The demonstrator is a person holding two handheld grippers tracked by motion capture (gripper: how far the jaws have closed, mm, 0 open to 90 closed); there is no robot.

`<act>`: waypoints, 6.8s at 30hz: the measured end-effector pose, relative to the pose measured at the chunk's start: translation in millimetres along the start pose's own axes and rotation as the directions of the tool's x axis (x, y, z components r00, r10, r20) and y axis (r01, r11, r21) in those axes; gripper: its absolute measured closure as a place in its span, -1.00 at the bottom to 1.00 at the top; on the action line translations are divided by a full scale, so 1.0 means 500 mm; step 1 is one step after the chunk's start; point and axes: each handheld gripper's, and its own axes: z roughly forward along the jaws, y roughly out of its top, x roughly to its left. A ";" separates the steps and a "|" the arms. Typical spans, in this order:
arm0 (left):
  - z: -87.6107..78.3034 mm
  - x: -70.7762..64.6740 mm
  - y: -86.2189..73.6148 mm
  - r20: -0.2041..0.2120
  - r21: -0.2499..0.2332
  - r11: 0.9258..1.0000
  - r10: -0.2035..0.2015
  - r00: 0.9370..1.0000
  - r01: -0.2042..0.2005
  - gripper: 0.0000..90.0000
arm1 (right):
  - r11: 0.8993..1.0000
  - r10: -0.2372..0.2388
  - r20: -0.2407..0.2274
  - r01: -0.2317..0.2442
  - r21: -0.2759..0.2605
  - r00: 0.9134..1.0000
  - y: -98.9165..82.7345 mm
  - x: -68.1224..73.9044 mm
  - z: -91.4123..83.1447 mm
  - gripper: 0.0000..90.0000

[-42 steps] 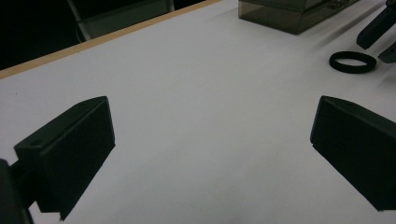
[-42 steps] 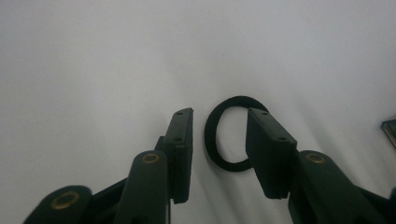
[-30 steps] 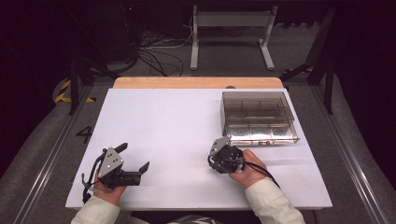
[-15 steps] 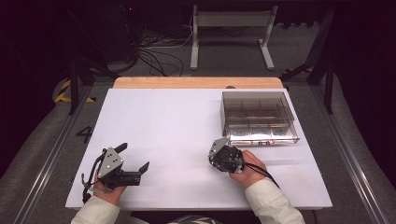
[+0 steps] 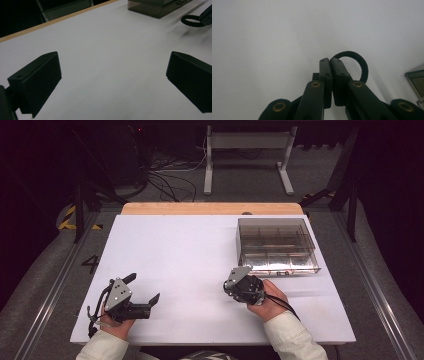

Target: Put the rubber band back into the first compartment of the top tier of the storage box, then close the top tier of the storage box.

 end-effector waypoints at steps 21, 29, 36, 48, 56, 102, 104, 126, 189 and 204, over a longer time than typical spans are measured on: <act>-0.001 0.000 0.000 0.001 -0.004 1.000 -0.002 1.000 0.002 -0.99 | 0.999 -0.010 0.018 0.011 -0.037 1.000 0.011 0.004 -0.026 0.94; -0.001 0.000 0.000 -0.001 -0.005 1.000 -0.002 1.000 0.002 -0.99 | 0.999 -0.012 0.019 0.012 -0.040 1.000 0.020 -0.001 -0.050 0.94; -0.002 0.000 0.001 0.000 -0.003 1.000 -0.002 1.000 0.002 -0.99 | 0.999 -0.015 0.036 0.017 -0.036 0.999 0.031 -0.009 -0.073 0.94; -0.002 0.001 0.001 0.000 -0.004 1.000 -0.003 1.000 0.003 -0.99 | 0.999 -0.001 0.052 0.003 -0.044 0.999 0.044 -0.028 -0.107 0.94; -0.001 0.001 0.000 0.000 -0.001 1.000 -0.003 1.000 0.003 -0.99 | 0.999 0.012 0.051 -0.010 -0.050 0.999 0.047 -0.040 -0.116 0.94; -0.001 0.001 0.000 -0.001 0.000 1.000 -0.003 1.000 0.003 -0.99 | 0.985 0.155 0.161 -0.164 0.044 0.975 0.023 -0.125 -0.130 0.93; -0.001 0.001 0.000 -0.001 0.000 1.000 -0.003 1.000 0.003 -0.99 | 0.984 0.161 0.163 -0.171 0.049 0.973 0.021 -0.128 -0.129 0.93; -0.001 0.001 0.000 -0.001 0.000 1.000 -0.003 1.000 0.003 -0.99 | 0.970 0.210 0.187 -0.228 0.082 0.960 0.009 -0.145 -0.116 0.76; -0.001 0.000 0.000 0.001 0.000 1.000 -0.001 1.000 0.001 -0.99 | 0.936 0.344 0.273 -0.350 -0.025 0.899 -0.113 -0.121 -0.219 0.99; 0.000 -0.001 0.000 0.001 -0.001 1.000 -0.001 1.000 0.001 -0.99 | 0.910 0.388 0.287 -0.414 0.035 0.876 -0.162 -0.129 -0.219 0.99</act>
